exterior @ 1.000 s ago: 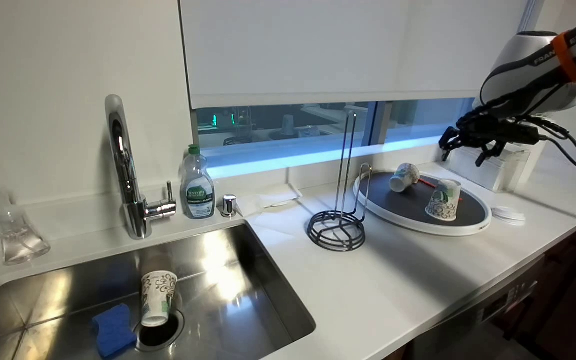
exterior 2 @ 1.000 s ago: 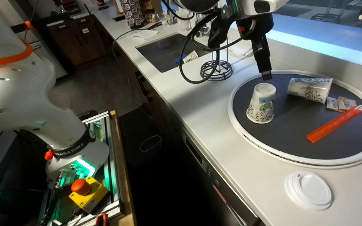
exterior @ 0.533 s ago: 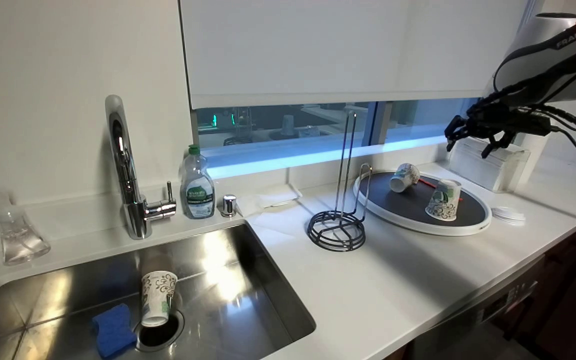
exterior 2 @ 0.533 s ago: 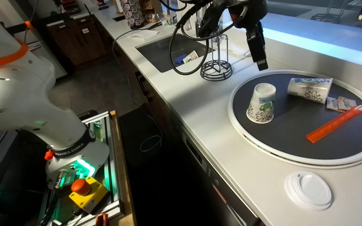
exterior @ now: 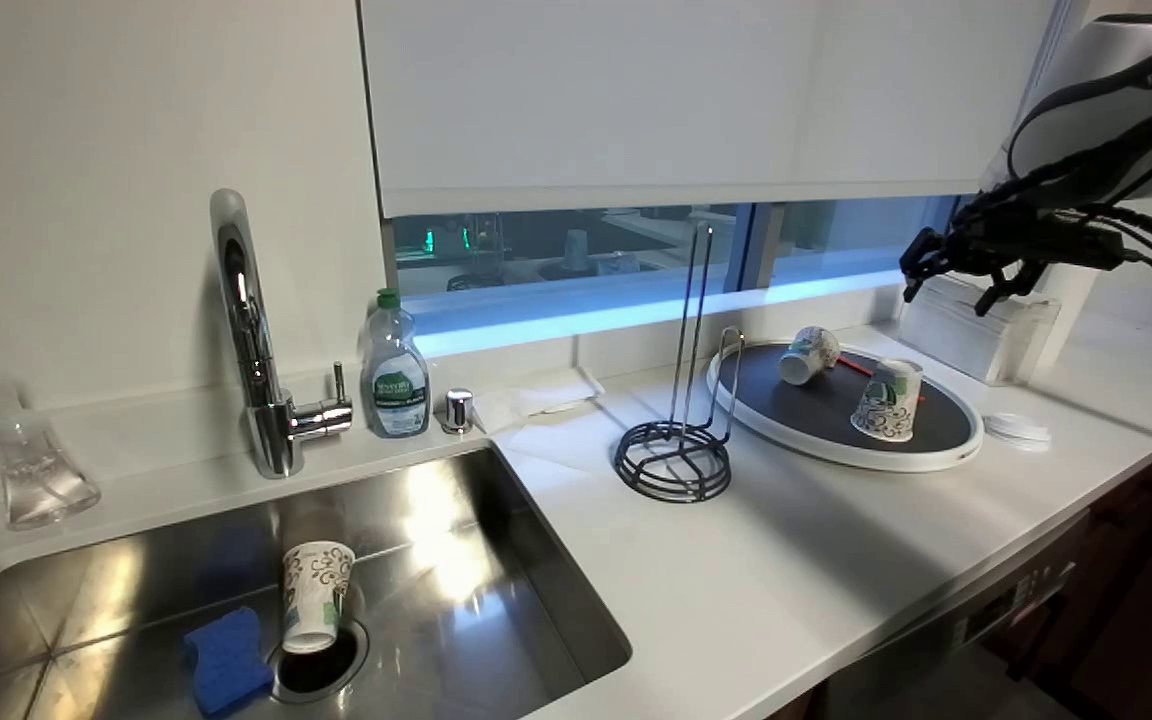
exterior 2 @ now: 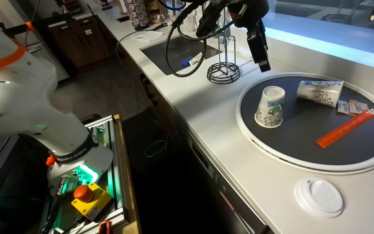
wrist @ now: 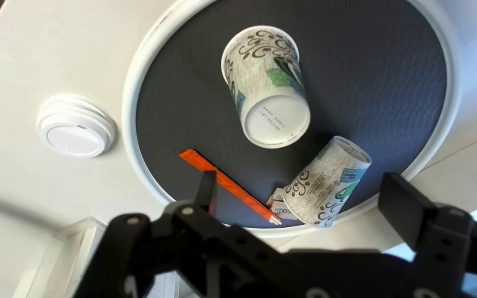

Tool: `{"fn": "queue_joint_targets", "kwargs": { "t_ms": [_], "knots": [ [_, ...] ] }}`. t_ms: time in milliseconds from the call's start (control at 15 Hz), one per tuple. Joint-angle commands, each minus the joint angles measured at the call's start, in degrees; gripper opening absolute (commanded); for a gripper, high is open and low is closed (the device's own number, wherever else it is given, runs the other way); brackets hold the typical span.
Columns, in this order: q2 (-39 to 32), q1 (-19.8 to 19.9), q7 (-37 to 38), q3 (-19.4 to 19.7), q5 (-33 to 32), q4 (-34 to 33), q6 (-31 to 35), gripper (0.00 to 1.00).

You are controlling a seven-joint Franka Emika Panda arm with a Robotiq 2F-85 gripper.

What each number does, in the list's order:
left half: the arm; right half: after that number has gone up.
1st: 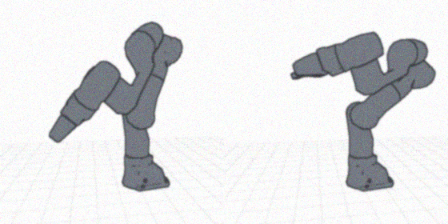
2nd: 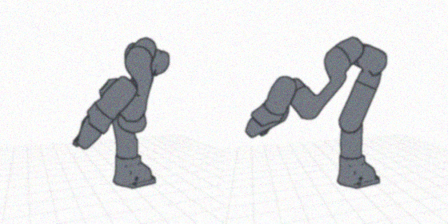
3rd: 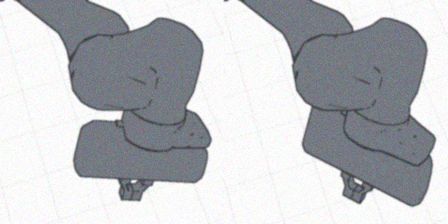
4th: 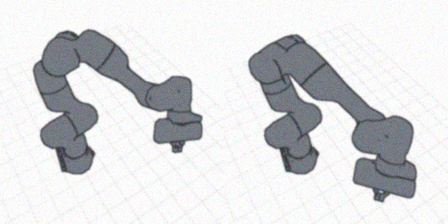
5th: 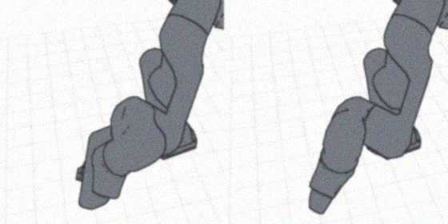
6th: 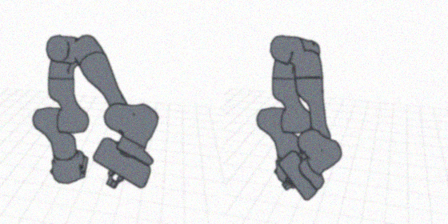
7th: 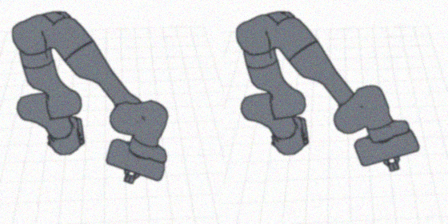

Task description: Move the cup from the paper towel holder to where the other cup is

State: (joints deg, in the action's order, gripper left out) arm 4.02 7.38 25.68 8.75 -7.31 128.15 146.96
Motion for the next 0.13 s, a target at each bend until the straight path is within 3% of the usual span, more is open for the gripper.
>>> {"fn": "queue_joint_targets", "kwargs": {
  "t_ms": [0, 67],
  "knots": [
    [0.0, 0.8, -0.3, -0.7, 0.2, -0.1, -0.1, 1.00],
    [0.0, 0.8, -0.3, -0.7, 0.2, -0.1, -0.1, 1.00]
  ]
}}
